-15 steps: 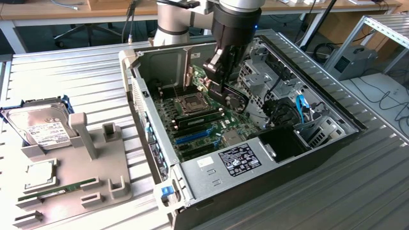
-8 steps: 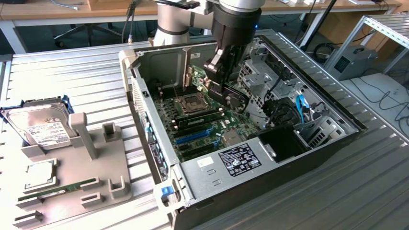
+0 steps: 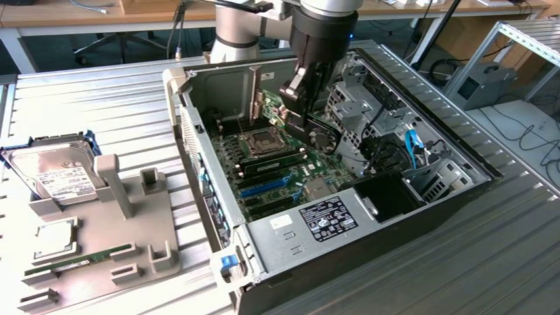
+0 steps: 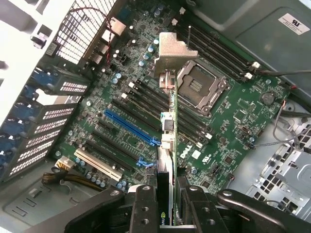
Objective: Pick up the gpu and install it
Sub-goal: 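Insert the gpu into the slot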
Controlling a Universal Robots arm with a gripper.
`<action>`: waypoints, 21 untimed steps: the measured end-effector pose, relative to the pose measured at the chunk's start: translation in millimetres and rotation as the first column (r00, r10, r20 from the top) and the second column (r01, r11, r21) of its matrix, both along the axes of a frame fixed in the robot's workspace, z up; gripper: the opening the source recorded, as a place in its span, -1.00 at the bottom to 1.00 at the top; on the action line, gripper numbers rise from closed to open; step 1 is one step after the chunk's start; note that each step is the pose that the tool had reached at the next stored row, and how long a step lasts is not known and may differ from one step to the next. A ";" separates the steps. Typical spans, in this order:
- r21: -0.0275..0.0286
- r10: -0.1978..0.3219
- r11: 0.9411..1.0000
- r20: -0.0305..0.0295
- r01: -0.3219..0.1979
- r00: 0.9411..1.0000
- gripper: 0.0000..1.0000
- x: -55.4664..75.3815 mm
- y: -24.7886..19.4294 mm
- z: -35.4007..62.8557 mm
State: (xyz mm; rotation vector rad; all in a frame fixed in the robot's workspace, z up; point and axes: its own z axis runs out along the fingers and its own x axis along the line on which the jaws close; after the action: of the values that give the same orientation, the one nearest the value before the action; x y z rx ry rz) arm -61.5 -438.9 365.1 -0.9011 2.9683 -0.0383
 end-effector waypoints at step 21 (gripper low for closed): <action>0.000 0.062 0.998 0.000 -0.062 0.998 -0.47 0.0 0.0 0.0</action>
State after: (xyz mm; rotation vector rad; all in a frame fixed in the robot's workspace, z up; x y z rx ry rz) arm -61.5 -438.9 365.1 -0.9928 2.9381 -0.0363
